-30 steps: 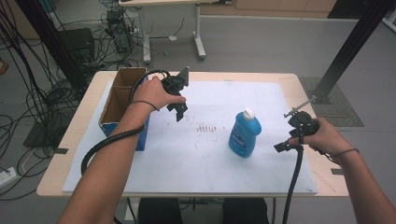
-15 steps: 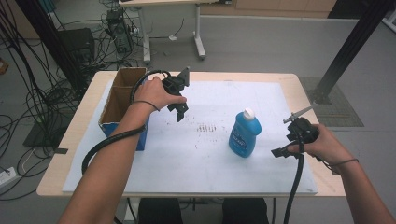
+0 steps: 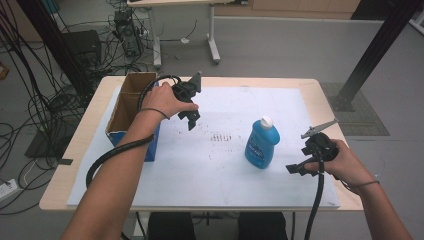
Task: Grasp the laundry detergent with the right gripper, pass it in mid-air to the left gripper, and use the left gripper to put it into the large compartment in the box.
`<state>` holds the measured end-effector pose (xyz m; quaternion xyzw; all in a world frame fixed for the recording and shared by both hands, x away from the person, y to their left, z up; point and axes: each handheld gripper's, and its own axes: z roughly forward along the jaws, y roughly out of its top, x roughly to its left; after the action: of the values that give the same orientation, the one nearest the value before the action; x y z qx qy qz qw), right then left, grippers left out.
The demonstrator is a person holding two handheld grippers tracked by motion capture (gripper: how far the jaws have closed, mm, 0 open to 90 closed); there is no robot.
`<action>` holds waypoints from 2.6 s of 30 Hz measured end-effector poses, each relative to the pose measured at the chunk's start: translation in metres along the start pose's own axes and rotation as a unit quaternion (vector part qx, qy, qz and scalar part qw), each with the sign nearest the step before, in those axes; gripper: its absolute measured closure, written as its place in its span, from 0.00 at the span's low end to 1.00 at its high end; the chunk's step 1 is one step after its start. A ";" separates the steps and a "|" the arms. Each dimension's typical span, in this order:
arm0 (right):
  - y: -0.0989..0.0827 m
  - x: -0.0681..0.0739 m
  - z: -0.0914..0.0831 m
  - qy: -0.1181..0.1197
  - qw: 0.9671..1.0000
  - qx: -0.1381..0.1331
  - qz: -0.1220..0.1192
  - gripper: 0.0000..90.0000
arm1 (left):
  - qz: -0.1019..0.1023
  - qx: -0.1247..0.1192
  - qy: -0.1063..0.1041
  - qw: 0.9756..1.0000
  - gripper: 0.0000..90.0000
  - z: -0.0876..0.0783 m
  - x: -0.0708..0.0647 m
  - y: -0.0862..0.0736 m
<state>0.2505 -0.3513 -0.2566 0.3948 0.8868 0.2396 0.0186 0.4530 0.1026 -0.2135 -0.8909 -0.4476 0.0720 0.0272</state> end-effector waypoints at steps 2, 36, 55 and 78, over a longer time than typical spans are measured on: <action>-0.007 0.001 0.001 0.004 1.000 -0.013 0.005 0.06 | 0.001 0.002 0.000 1.000 0.08 0.000 0.000 0.000; -0.060 0.016 0.035 0.014 0.991 -0.130 0.012 0.05 | 0.000 0.002 0.001 1.000 0.08 0.002 -0.001 0.000; -0.078 0.025 0.054 0.018 0.984 -0.176 0.014 0.05 | 0.005 0.001 -0.002 1.000 0.08 0.001 -0.004 0.002; -0.095 0.031 0.072 0.004 0.973 -0.228 0.029 0.03 | 0.003 -0.001 -0.007 1.000 0.08 0.000 -0.004 0.001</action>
<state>0.1799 -0.3540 -0.3574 0.4050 0.7969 0.4374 0.0981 0.4519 0.0990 -0.2134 -0.8918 -0.4451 0.0775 0.0227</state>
